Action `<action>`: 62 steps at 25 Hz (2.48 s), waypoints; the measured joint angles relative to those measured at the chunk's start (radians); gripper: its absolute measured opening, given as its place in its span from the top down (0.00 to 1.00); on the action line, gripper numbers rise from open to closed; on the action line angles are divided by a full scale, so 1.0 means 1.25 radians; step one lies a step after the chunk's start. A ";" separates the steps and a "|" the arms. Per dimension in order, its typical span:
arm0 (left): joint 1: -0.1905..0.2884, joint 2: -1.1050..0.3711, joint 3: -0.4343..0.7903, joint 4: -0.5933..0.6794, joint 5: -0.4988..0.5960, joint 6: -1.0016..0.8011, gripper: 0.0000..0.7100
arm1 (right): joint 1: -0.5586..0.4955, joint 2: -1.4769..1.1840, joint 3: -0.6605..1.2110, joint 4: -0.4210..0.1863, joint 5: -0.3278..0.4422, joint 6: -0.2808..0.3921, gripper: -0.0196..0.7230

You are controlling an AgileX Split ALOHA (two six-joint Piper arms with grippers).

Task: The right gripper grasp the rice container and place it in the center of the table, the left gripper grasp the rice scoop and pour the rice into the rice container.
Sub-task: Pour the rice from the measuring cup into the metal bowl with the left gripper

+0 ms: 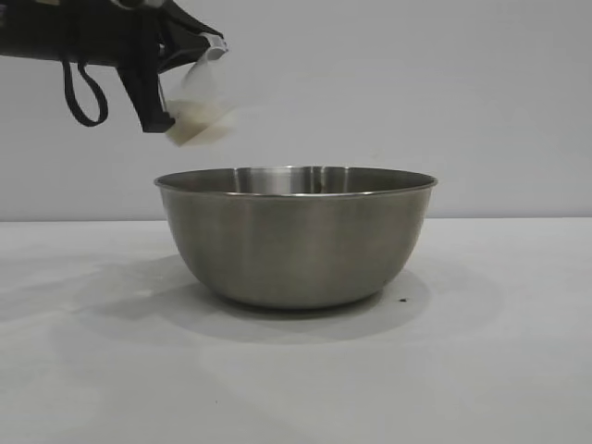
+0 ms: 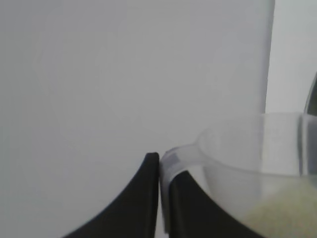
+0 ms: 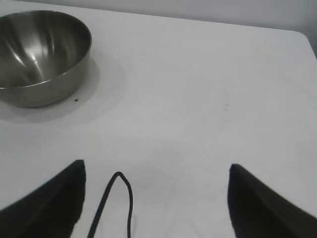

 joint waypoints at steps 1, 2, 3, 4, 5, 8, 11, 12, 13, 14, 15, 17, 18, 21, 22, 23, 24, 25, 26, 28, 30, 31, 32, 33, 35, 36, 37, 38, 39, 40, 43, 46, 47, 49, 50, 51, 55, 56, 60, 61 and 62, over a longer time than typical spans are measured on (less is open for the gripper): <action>-0.007 0.000 0.000 0.002 0.000 0.030 1.00 | 0.000 0.000 0.000 0.000 0.000 0.000 0.29; -0.013 0.000 0.000 0.004 0.000 0.066 1.00 | 0.000 0.000 0.000 0.000 0.000 0.000 0.29; -0.019 0.000 0.000 0.006 0.000 0.105 1.00 | 0.000 0.000 0.000 0.000 0.000 0.000 0.29; -0.025 0.000 0.000 0.007 0.000 0.141 1.00 | 0.000 0.000 0.000 0.000 0.000 0.000 0.29; -0.029 0.000 0.000 0.009 0.000 0.170 1.00 | 0.000 0.000 0.000 0.000 0.000 0.000 0.29; -0.042 0.000 0.000 0.017 0.000 0.260 1.00 | 0.000 0.000 0.000 0.000 0.000 0.000 0.29; -0.047 0.000 0.000 0.020 0.000 0.341 1.00 | 0.000 0.000 0.000 0.000 0.000 0.000 0.29; -0.047 0.000 0.000 0.020 0.000 0.364 1.00 | 0.000 0.000 0.000 0.000 0.000 0.000 0.29; -0.049 0.000 0.000 0.020 0.000 0.391 1.00 | 0.000 0.000 0.000 0.000 0.000 0.000 0.29; -0.051 0.000 0.000 0.022 0.000 0.417 1.00 | 0.000 0.000 0.000 0.000 0.000 0.000 0.29; -0.051 0.000 0.000 0.028 0.000 0.437 1.00 | 0.000 0.000 0.000 0.000 0.000 0.000 0.29; -0.053 0.000 0.000 0.045 0.000 0.468 1.00 | 0.000 0.000 0.000 0.000 0.000 0.000 0.29; -0.053 0.000 -0.002 0.049 0.000 0.486 1.00 | 0.000 0.000 0.000 0.000 0.000 0.000 0.29; -0.053 0.000 -0.002 0.059 0.000 0.538 1.00 | 0.000 0.000 0.000 0.000 0.000 0.000 0.29; -0.053 0.000 -0.002 0.059 0.000 0.553 1.00 | 0.000 0.000 0.000 0.000 0.000 0.000 0.29; -0.053 0.000 -0.002 0.059 0.000 0.563 1.00 | 0.000 0.000 0.000 0.000 0.000 0.000 0.29; -0.053 0.000 -0.002 0.059 0.000 0.574 1.00 | 0.000 0.000 0.000 0.000 0.000 0.000 0.29; -0.053 0.000 -0.002 0.059 0.000 0.586 1.00 | 0.000 0.000 0.000 0.000 0.000 0.000 0.29; -0.053 0.000 -0.002 0.059 0.000 0.598 1.00 | 0.000 0.000 0.000 0.000 0.000 0.000 0.29; -0.059 0.000 -0.002 0.055 0.000 0.629 1.00 | 0.000 0.000 0.000 0.000 0.000 0.000 0.29; -0.070 0.000 -0.002 0.054 0.000 0.659 1.00 | 0.000 0.000 0.000 0.000 0.000 0.000 0.29; -0.076 0.000 -0.002 0.054 -0.002 0.670 1.00 | 0.000 0.000 0.000 0.000 0.000 0.000 0.29; -0.082 0.000 -0.002 0.054 -0.002 0.683 1.00 | 0.000 0.000 0.000 0.000 0.000 0.000 0.29; -0.088 0.000 -0.002 0.053 -0.002 0.695 1.00 | 0.000 0.000 0.000 0.000 0.000 0.000 0.29; -0.096 0.000 -0.002 0.053 -0.002 0.726 1.00 | 0.000 0.000 0.000 0.000 0.000 0.000 0.29; -0.099 0.000 -0.002 0.053 -0.002 0.743 1.00 | 0.000 0.000 0.000 0.000 0.000 0.000 0.29; -0.099 0.000 -0.002 0.054 -0.003 0.759 1.00 | 0.000 0.000 0.000 0.000 0.000 0.000 0.29; -0.100 0.000 -0.002 0.054 -0.003 0.779 1.00 | 0.000 0.000 0.000 0.000 0.000 0.000 0.29; -0.100 0.000 -0.002 0.055 -0.003 0.802 1.00 | 0.000 0.000 0.000 0.000 0.000 0.000 0.29; -0.100 0.000 -0.002 0.055 -0.003 0.824 1.00 | 0.000 0.000 0.000 0.000 0.000 0.000 0.29; -0.100 0.000 -0.002 0.057 -0.003 0.858 1.00 | 0.000 0.000 0.000 0.000 0.000 0.000 0.29; -0.100 0.000 -0.002 0.059 -0.003 0.891 1.00 | 0.000 0.000 0.000 0.000 0.000 0.000 0.29; -0.100 0.000 -0.002 0.062 -0.003 0.900 1.00 | 0.000 0.000 0.000 0.000 0.000 0.000 0.29; -0.100 0.000 -0.002 0.071 -0.003 0.904 1.00 | 0.000 0.000 0.000 0.000 0.000 0.000 0.29; -0.100 0.000 -0.002 0.080 -0.003 0.904 1.00 | 0.000 0.000 0.000 0.000 0.000 0.000 0.29; -0.100 0.000 -0.002 0.085 -0.003 0.904 1.00 | 0.000 0.000 0.000 0.000 0.000 0.000 0.29; -0.101 0.000 -0.002 0.095 -0.003 0.904 1.00 | 0.000 0.000 0.000 0.000 0.000 0.000 0.29; -0.101 0.000 -0.002 0.098 -0.003 0.904 1.00 | 0.000 0.000 0.000 0.000 0.000 0.000 0.29; -0.101 0.000 -0.002 0.101 -0.003 0.904 1.00 | 0.000 0.000 0.000 0.000 0.000 0.000 0.29; -0.101 0.000 -0.002 0.101 -0.003 0.904 1.00 | 0.000 0.000 0.000 0.000 0.000 0.000 0.29; -0.101 0.000 -0.002 0.101 -0.003 0.904 1.00 | 0.000 0.000 0.000 0.000 0.000 0.000 0.29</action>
